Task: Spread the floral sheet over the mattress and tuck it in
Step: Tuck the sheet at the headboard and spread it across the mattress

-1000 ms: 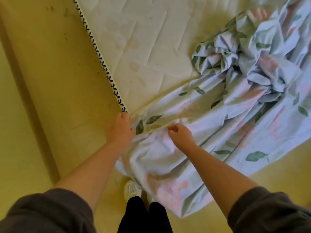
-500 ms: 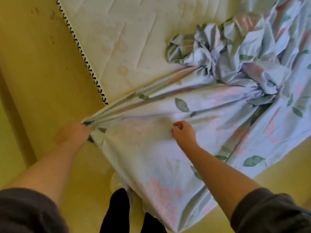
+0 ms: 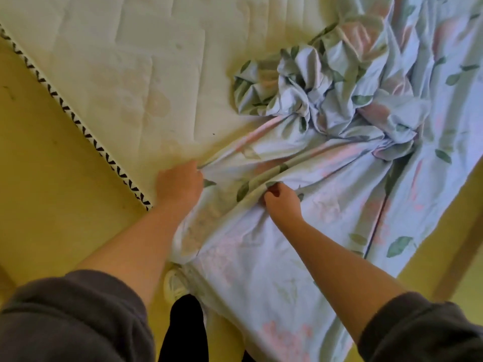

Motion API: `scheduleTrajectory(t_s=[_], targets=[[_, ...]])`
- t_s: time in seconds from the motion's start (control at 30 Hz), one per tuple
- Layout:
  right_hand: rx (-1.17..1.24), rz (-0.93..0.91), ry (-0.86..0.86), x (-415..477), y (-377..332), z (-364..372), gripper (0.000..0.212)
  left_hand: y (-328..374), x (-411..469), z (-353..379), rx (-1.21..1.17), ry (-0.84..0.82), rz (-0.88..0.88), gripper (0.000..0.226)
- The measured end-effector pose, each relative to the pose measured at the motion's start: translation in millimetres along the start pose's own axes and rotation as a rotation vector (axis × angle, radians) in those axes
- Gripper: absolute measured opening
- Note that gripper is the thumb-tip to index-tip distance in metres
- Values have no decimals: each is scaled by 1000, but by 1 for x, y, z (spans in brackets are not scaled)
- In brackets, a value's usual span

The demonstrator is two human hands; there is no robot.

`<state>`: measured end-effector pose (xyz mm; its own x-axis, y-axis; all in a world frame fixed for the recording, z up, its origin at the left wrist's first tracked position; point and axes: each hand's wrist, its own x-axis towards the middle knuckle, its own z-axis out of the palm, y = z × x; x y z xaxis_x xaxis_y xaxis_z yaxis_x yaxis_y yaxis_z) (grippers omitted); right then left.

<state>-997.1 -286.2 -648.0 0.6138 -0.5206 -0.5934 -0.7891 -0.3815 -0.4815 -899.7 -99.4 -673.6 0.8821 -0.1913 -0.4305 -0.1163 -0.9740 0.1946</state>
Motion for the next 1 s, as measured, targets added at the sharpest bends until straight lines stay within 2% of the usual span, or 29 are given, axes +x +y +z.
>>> scheduleTrajectory(t_s=[0.1, 0.17, 0.23, 0.3, 0.4, 0.5, 0.57, 0.63, 0.7, 0.77, 0.87, 1.0], targets=[[74, 56, 26, 4, -8, -1, 15, -78, 12, -26, 2, 61, -246, 29], [108, 78, 38, 8, -16, -1, 19, -115, 15, -42, 84, 58, -310, 27], [113, 85, 41, 12, -29, -2, 21, -115, 23, -54, 157, 67, -226, 24], [105, 81, 26, 13, -39, -4, 20, -89, 32, -58, 262, 78, -44, 35], [109, 75, 18, 18, -50, -7, 18, -29, 44, -53, 216, 29, 121, 42], [114, 71, 24, 30, -51, -11, 22, 12, 55, -47, 153, -50, 158, 46], [104, 81, 33, 38, -47, -13, 23, 8, 64, -45, 219, -75, 165, 32], [105, 93, 35, 42, -42, -13, 20, -26, 73, -47, 270, -117, 66, 29], [112, 98, 19, 45, -39, -13, 17, -76, 83, -50, 257, -123, -92, 39], [100, 93, 0, 48, -40, -15, 17, -107, 86, -54, 240, -133, -175, 42], [90, 68, -11, 53, -44, -15, 18, -85, 81, -63, 232, -58, -91, 39], [71, 64, -53, 58, -46, -17, 18, -4, 78, -61, 114, -27, 138, 36]])
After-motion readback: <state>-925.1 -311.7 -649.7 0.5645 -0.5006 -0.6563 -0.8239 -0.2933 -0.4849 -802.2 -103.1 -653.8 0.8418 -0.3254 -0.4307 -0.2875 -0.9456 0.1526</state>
